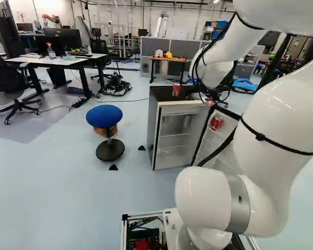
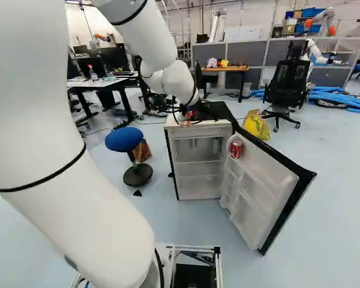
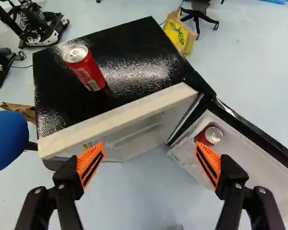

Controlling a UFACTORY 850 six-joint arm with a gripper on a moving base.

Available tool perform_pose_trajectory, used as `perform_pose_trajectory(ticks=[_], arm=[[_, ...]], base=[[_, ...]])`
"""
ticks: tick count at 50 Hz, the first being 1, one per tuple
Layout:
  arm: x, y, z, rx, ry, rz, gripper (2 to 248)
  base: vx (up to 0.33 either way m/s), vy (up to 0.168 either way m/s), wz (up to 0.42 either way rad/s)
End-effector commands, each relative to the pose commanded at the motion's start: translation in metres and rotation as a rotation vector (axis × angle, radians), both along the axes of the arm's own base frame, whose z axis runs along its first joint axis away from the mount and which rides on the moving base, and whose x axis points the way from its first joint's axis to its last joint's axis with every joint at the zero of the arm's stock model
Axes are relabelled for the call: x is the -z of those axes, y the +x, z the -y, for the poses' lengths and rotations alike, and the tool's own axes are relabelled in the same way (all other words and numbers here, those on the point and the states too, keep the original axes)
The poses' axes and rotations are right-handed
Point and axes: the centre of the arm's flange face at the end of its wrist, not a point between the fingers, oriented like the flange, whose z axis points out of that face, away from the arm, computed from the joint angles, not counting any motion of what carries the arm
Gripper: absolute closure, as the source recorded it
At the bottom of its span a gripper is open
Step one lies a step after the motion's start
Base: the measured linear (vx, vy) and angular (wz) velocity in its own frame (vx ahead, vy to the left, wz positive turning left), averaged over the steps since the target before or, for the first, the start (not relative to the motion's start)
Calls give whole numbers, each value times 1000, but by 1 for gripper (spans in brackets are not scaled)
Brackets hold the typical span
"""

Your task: Grab a drink from the fridge

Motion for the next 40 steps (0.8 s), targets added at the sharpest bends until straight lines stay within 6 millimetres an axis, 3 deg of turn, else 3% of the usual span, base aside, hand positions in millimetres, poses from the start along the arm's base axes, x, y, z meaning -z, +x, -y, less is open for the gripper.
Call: perform_pose_trajectory(ticks=[20,40], arm=[[-1,-16,29,67,47,-112,3],[1,-16,63,133,65,-137,3]], base=[[0,0,0],[0,0,0]])
